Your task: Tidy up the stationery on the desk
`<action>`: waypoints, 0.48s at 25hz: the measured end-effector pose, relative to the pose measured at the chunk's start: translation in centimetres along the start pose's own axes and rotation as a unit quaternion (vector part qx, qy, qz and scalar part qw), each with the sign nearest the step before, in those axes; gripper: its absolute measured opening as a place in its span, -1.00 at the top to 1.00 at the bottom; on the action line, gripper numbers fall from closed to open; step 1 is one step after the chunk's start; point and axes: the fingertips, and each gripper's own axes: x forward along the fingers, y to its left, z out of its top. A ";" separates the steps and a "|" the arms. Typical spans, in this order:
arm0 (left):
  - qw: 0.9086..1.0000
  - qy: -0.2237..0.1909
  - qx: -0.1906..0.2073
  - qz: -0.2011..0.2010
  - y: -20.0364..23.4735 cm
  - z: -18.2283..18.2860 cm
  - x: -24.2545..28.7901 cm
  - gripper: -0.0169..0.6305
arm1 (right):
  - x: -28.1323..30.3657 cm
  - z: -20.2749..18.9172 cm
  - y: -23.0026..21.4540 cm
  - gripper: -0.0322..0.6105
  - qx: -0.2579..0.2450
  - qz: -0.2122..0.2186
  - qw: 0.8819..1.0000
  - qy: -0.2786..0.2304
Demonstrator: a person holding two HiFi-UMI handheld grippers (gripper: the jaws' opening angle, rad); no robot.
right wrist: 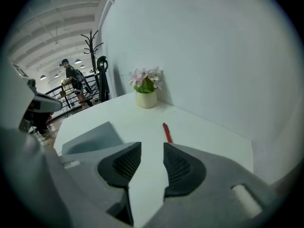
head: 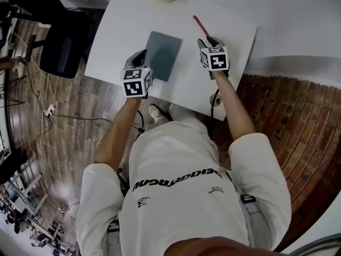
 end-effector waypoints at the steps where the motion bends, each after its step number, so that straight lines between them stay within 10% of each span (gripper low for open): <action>1: 1.000 -0.005 0.000 -0.001 -0.4 0.3 -0.5 0.95 | 0.3 0.1 -0.7 0.46 -0.001 -0.004 1.000 -0.002; 12: 0.999 -0.022 0.020 -0.015 -4.1 1.4 -2.9 0.95 | 5.2 0.7 -3.8 0.46 -0.096 0.031 0.994 0.031</action>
